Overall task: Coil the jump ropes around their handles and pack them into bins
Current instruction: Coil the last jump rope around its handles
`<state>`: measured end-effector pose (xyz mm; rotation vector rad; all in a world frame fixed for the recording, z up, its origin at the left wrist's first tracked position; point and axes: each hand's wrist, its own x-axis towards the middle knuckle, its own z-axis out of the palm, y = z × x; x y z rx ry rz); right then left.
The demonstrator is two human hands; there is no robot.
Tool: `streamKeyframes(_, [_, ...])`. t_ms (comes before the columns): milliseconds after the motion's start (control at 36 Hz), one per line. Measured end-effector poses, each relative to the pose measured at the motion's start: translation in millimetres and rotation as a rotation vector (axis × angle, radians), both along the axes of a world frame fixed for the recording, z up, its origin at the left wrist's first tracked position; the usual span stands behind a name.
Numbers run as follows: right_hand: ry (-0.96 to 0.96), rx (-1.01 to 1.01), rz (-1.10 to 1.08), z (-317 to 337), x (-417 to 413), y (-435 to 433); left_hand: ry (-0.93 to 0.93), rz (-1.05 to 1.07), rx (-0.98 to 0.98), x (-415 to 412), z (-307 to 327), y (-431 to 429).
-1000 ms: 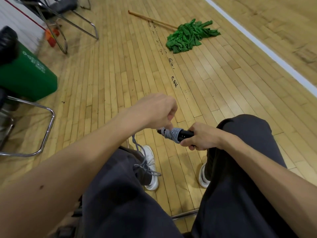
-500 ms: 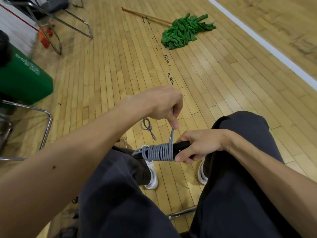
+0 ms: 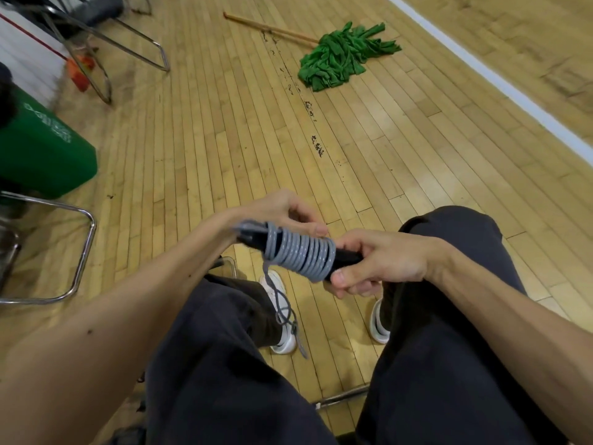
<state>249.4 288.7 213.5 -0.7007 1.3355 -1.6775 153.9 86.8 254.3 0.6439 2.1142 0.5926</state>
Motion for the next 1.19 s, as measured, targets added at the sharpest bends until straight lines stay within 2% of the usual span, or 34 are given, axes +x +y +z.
streamKeyframes(83, [-0.083,-0.028,-0.111,0,-2,1,-0.001,0.068,-0.083,-7,-21,-22])
streamKeyframes(222, [-0.155,0.031,-0.328,-2,-3,-4,0.056,0.139,0.048,18,-13,-13])
streamKeyframes(306, [-0.180,0.101,-0.472,-3,-5,-8,0.026,0.343,0.137,32,-22,-4])
streamKeyframes(444, [-0.176,0.206,-0.581,-6,-7,-11,0.014,0.450,0.109,39,-30,6])
streamKeyframes(750, [0.012,0.432,-0.753,-15,-12,-15,-0.175,0.577,0.154,49,-22,6])
streamKeyframes(833, [0.074,0.501,-0.843,-19,-15,-13,-0.180,0.566,0.149,52,-20,9])
streamKeyframes(1028, [0.161,0.656,-0.886,-26,-17,-12,-0.149,0.575,0.072,57,-12,11])
streamKeyframes(1111, [0.162,0.698,-0.994,-25,-20,-4,-0.049,0.520,0.049,59,-6,4])
streamKeyframes(1194, [0.151,0.704,-0.978,-25,-21,-4,0.234,0.293,-0.047,62,2,-4])
